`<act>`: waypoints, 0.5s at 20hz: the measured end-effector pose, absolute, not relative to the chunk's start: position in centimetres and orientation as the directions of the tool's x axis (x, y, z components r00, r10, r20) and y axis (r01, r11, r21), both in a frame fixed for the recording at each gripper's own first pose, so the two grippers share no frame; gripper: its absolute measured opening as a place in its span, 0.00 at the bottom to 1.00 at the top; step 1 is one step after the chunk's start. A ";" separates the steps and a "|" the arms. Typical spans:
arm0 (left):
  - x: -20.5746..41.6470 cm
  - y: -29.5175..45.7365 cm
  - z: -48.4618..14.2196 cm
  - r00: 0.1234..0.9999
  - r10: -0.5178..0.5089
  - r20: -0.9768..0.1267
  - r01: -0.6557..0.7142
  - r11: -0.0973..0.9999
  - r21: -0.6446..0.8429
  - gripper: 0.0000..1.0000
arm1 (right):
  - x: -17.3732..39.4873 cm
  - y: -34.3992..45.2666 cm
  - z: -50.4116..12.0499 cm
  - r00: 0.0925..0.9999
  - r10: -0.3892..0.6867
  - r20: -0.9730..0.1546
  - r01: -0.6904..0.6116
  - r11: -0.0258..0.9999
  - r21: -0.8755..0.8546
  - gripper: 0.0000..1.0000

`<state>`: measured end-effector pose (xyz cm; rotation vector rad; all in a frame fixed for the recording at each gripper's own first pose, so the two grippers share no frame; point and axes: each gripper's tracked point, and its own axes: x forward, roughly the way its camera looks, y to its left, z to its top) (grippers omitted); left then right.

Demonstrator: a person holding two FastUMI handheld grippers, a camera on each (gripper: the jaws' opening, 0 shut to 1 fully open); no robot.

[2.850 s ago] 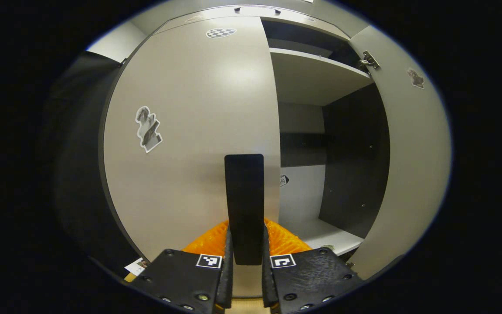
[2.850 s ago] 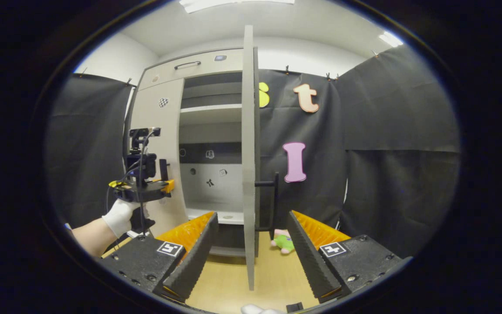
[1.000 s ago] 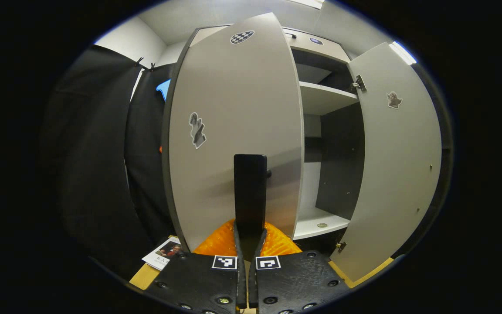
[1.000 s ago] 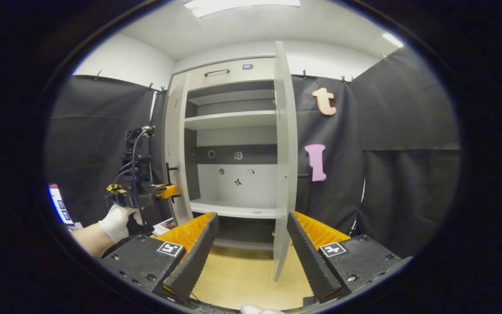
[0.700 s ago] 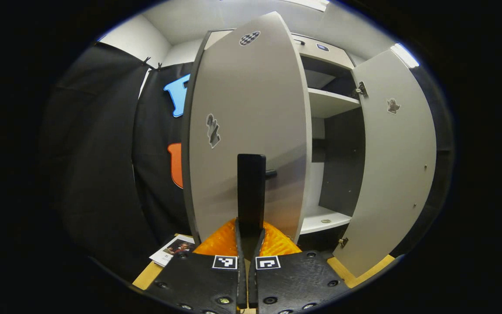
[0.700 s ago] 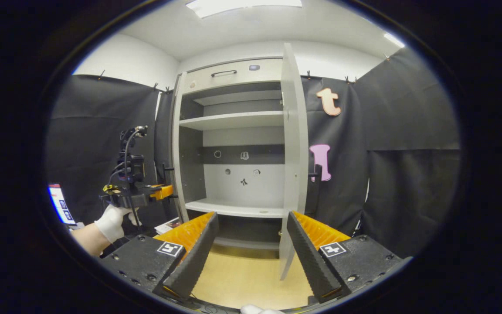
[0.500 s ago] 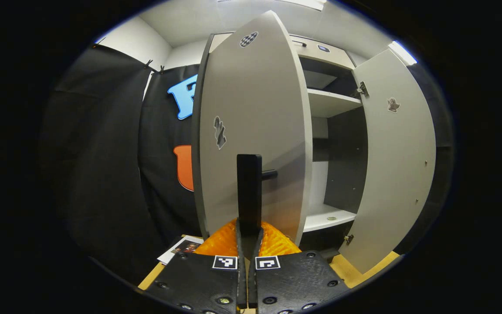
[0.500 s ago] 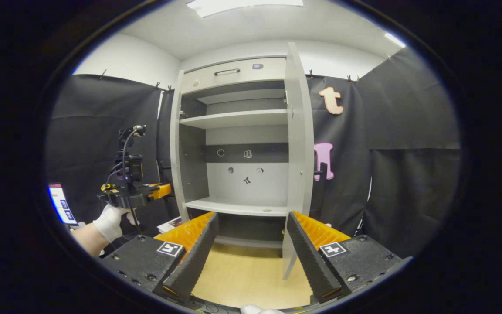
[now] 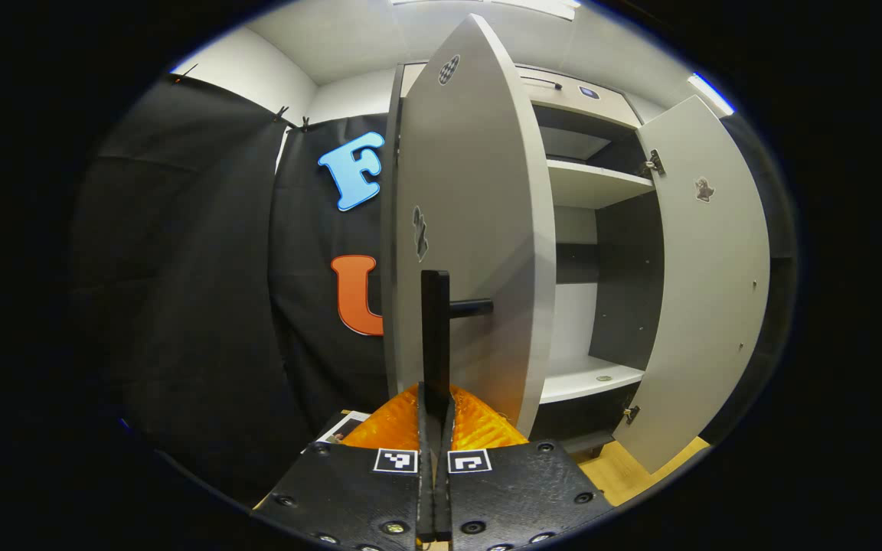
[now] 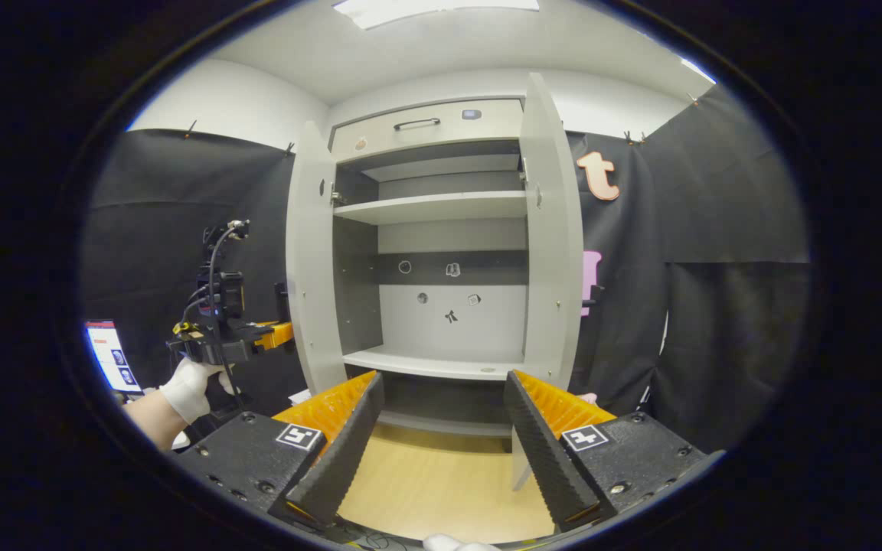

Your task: Open the right door of the double-door shoe cabinet with the right hand, and open the left door with the left hand.

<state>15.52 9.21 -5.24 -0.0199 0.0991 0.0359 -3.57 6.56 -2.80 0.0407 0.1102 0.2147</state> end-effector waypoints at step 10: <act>14.6 14.9 -5.1 0.991 0.107 -0.084 -0.107 0.994 0.005 0.00 | -3.0 9.2 -2.9 0.964 0.243 -0.109 -0.238 0.970 0.059 0.99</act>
